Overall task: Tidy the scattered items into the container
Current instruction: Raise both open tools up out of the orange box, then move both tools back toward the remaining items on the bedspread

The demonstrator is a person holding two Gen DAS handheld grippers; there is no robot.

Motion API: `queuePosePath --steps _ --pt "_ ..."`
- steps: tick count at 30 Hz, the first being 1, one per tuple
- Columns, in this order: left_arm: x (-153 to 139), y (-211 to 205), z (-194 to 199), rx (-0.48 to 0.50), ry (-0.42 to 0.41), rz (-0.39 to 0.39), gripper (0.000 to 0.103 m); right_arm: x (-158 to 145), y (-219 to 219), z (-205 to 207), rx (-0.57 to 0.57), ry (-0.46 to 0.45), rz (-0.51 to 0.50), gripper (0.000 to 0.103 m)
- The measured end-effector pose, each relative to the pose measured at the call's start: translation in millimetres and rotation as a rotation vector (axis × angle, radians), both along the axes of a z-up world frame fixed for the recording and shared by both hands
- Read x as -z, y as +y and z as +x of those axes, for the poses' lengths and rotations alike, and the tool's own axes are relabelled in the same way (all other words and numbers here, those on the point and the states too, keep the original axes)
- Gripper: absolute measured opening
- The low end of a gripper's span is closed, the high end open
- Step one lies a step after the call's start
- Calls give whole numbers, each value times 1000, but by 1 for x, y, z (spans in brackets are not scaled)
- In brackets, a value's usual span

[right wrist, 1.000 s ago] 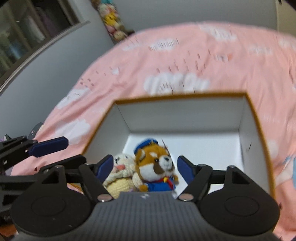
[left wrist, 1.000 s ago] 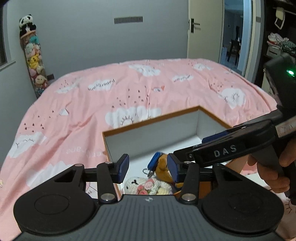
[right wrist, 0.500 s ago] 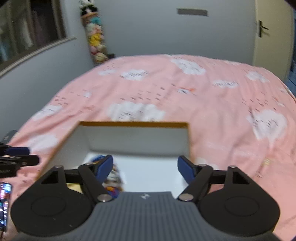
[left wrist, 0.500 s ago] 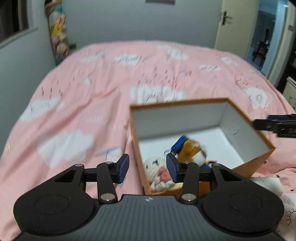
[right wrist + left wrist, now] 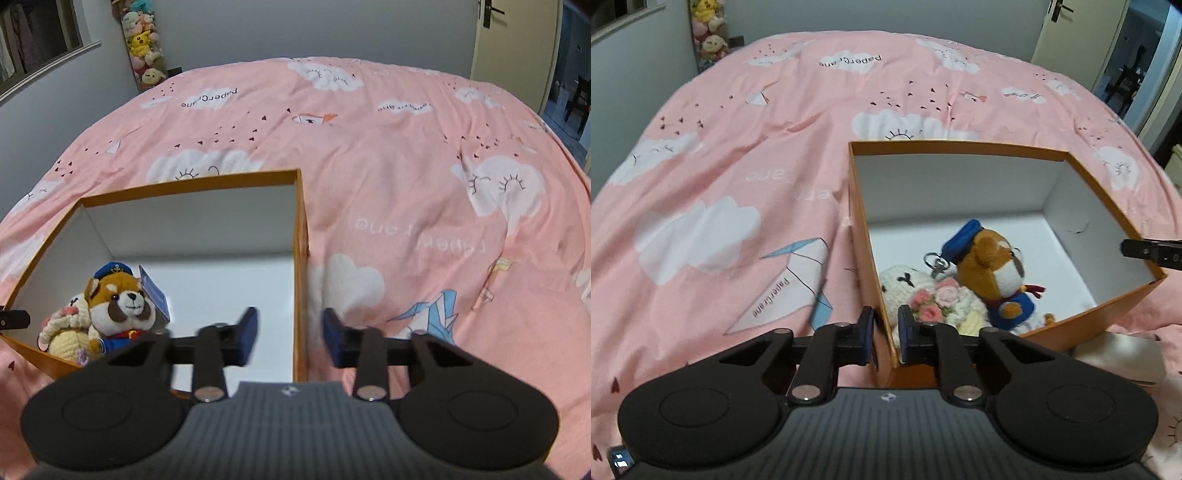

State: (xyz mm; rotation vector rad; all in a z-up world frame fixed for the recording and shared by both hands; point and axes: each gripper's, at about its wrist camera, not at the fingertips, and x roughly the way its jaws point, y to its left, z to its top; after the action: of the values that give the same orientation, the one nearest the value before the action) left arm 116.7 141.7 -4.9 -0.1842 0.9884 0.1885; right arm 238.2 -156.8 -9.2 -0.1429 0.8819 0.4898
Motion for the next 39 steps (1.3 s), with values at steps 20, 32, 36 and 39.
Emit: queuePosePath --steps 20,32,36,39 --pt "10 0 35 1 -45 108 8 14 13 8 69 -54 17 14" --pt "-23 -41 -28 127 -230 209 34 -10 -20 -53 -17 -183 74 47" --pt "-28 -60 -53 182 -219 187 57 -11 -29 -87 -65 -211 104 66" --pt "-23 -66 -65 186 -174 134 58 -9 -33 -112 -100 -214 131 77"
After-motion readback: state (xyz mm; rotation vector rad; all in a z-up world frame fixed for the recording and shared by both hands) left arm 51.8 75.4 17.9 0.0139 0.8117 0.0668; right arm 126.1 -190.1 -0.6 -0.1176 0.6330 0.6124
